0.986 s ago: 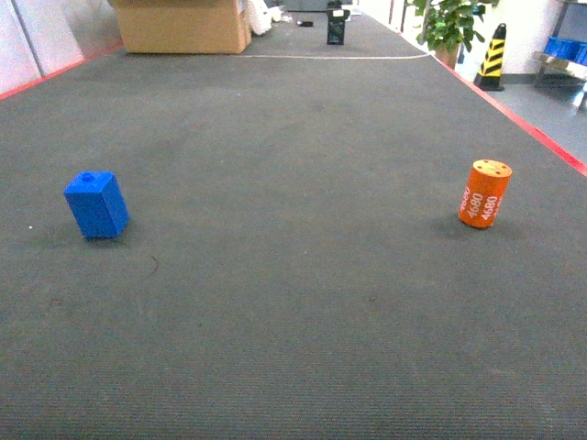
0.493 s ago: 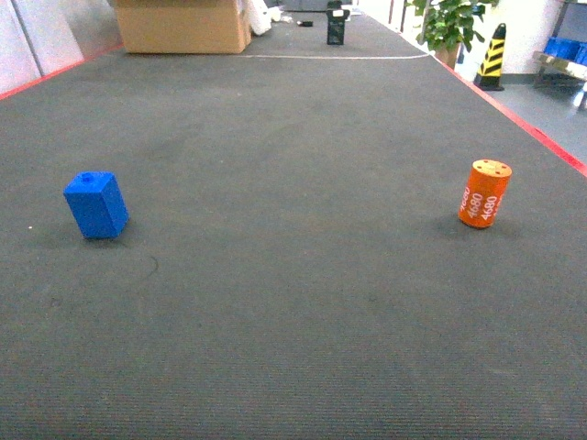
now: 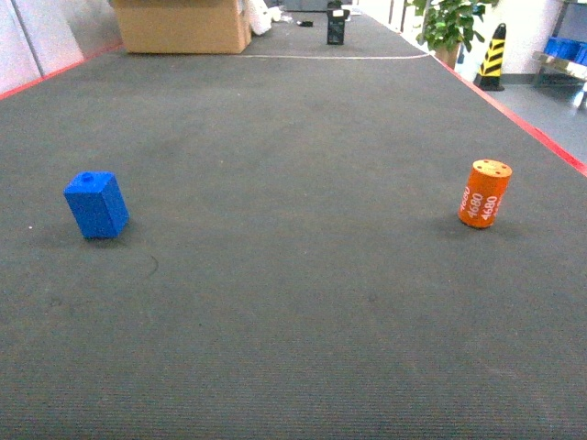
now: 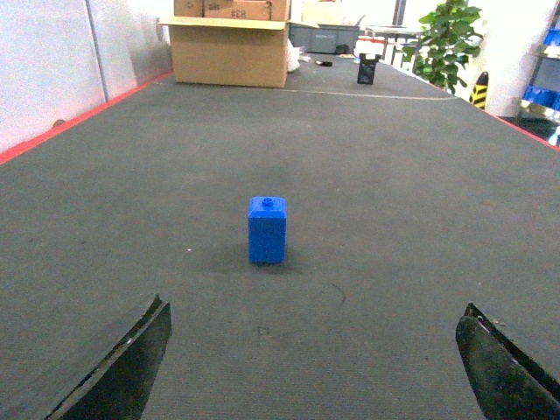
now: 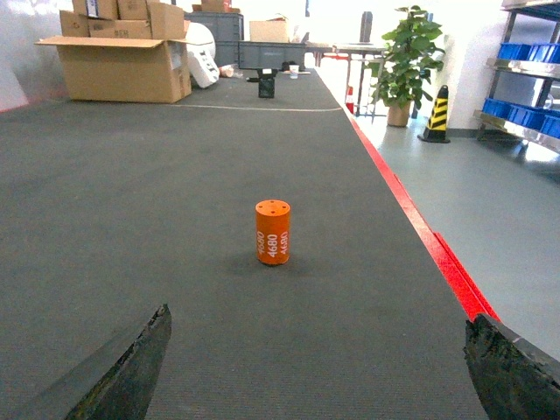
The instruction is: Sort blue parts and orange caps into right shelf containers
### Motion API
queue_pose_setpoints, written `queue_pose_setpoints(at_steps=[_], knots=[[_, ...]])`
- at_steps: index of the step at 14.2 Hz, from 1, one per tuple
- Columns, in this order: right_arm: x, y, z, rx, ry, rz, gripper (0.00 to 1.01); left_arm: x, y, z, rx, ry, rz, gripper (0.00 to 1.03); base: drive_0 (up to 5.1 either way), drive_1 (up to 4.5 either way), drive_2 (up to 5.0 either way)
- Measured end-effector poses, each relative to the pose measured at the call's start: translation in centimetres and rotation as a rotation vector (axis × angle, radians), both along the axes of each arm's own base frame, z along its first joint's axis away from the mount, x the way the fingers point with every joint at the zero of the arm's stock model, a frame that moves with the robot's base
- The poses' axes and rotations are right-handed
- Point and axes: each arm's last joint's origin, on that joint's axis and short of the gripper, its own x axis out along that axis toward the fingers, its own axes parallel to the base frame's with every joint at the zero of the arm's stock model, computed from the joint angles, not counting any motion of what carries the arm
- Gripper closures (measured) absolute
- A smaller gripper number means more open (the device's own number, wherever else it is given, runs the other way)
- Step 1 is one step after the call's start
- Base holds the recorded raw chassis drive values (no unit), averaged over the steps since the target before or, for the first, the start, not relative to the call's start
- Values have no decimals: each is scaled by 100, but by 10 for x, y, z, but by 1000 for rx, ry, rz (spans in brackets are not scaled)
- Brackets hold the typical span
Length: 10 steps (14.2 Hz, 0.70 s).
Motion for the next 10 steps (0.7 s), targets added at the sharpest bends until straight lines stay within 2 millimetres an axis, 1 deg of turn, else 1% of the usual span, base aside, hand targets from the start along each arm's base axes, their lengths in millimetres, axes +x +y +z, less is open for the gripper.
queue_pose_setpoints(at_steps=[10], knots=[[0,0,0,0,0,0,3,0,0,0,0,0,0,5,0,0,0]])
